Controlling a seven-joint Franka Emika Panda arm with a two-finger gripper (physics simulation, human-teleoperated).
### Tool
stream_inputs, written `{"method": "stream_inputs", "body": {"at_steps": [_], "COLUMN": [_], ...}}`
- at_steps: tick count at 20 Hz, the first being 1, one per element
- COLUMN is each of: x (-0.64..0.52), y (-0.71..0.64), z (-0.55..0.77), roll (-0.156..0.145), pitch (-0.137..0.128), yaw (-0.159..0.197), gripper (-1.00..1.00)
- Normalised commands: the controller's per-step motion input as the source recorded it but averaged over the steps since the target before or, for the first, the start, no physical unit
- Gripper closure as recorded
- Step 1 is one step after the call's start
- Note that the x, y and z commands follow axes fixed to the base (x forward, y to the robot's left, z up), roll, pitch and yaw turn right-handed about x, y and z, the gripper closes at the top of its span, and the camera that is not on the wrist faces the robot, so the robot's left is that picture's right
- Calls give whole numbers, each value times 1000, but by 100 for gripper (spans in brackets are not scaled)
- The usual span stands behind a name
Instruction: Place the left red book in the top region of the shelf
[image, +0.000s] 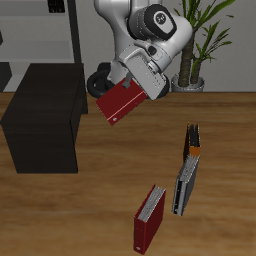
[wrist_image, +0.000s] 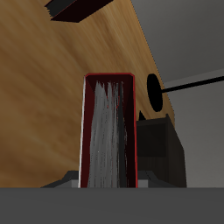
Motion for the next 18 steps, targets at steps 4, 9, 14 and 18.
{"method": "stream_inputs", "body": {"at_steps": [4, 9, 14, 18], "x": [45, 2, 75, -6], "y": [-45, -22, 161, 109], "z": [-55, -59, -155, -125], "roll": [-17, -33, -15, -16], "pitch": [19, 25, 17, 12], "yaw": [3, 2, 32, 15], "gripper": [100, 100, 100, 100]}}
